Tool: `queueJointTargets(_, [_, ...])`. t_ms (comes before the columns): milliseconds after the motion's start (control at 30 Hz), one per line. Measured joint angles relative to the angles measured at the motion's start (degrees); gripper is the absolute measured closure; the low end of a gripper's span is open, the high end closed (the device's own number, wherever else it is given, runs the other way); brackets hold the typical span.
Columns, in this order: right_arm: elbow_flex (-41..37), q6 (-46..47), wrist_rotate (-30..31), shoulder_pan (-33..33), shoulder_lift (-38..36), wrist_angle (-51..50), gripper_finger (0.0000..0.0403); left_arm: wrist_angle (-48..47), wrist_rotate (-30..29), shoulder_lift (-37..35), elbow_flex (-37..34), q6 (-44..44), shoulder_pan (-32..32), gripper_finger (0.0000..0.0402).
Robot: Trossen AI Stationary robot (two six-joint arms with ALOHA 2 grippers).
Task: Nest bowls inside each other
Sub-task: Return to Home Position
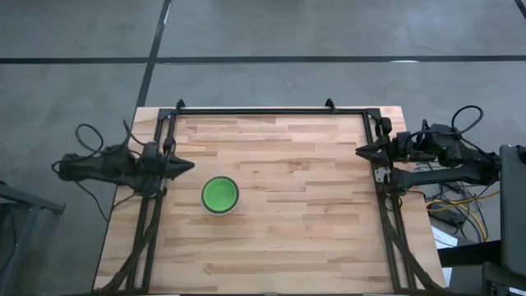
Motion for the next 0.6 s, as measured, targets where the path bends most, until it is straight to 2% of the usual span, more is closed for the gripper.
queueJointTargets(600, [0.0, 0.0, 0.0, 0.0, 0.0, 0.0, 0.0369, -0.8, 0.0, -7.0, -8.8, -3.7, 0.0, 0.0387])
